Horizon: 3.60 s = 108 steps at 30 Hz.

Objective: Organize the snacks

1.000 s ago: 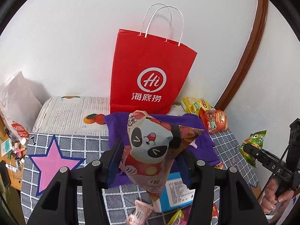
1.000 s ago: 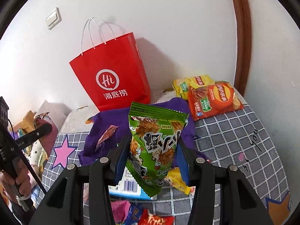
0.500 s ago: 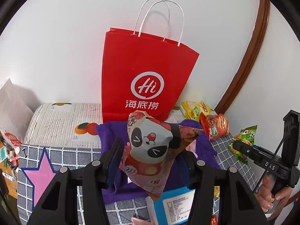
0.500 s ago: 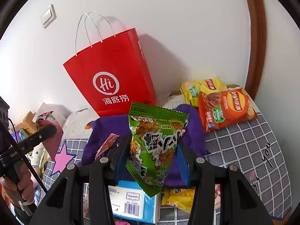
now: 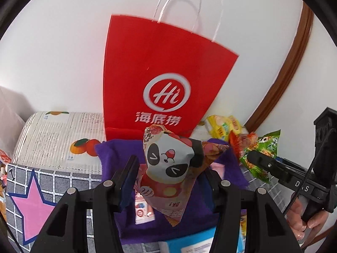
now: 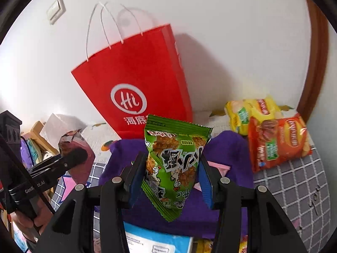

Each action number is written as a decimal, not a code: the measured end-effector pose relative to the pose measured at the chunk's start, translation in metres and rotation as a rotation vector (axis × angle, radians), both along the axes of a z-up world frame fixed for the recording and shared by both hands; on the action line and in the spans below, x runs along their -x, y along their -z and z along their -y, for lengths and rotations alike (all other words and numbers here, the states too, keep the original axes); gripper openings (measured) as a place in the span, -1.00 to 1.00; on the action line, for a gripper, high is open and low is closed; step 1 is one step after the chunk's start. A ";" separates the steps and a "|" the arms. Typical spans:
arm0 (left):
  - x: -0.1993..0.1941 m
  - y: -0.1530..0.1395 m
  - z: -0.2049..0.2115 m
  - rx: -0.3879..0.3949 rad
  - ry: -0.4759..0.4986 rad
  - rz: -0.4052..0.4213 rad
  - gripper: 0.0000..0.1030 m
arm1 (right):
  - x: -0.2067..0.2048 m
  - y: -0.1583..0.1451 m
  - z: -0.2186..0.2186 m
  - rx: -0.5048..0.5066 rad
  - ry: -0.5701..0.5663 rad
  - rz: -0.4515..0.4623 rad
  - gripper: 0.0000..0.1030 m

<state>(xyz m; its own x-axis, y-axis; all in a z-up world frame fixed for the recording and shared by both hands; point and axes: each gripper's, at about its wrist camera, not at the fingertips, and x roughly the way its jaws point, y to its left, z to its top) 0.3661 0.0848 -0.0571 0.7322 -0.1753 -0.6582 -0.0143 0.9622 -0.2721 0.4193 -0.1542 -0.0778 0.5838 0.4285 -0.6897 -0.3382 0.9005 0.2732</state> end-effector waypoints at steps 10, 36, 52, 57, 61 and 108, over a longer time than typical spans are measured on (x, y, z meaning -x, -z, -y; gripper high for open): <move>-0.020 0.027 -0.015 -0.009 -0.028 -0.067 0.01 | -0.027 0.045 -0.014 0.106 -0.055 -0.088 -0.08; -0.036 0.062 -0.003 0.033 0.036 -0.182 0.01 | -0.043 0.115 -0.033 0.263 -0.250 -0.318 -0.07; -0.047 0.092 0.020 0.037 0.081 -0.294 0.01 | -0.033 0.071 -0.018 0.249 -0.182 -0.198 0.22; -0.047 0.096 0.028 0.022 0.103 -0.305 0.01 | -0.030 0.045 0.000 0.171 -0.089 -0.119 0.23; -0.050 0.098 0.037 0.003 0.123 -0.304 0.01 | -0.026 0.030 0.005 0.152 -0.051 -0.076 0.23; 0.013 0.020 0.053 0.015 0.191 -0.130 0.41 | 0.095 0.098 0.135 0.214 0.300 -0.144 -0.06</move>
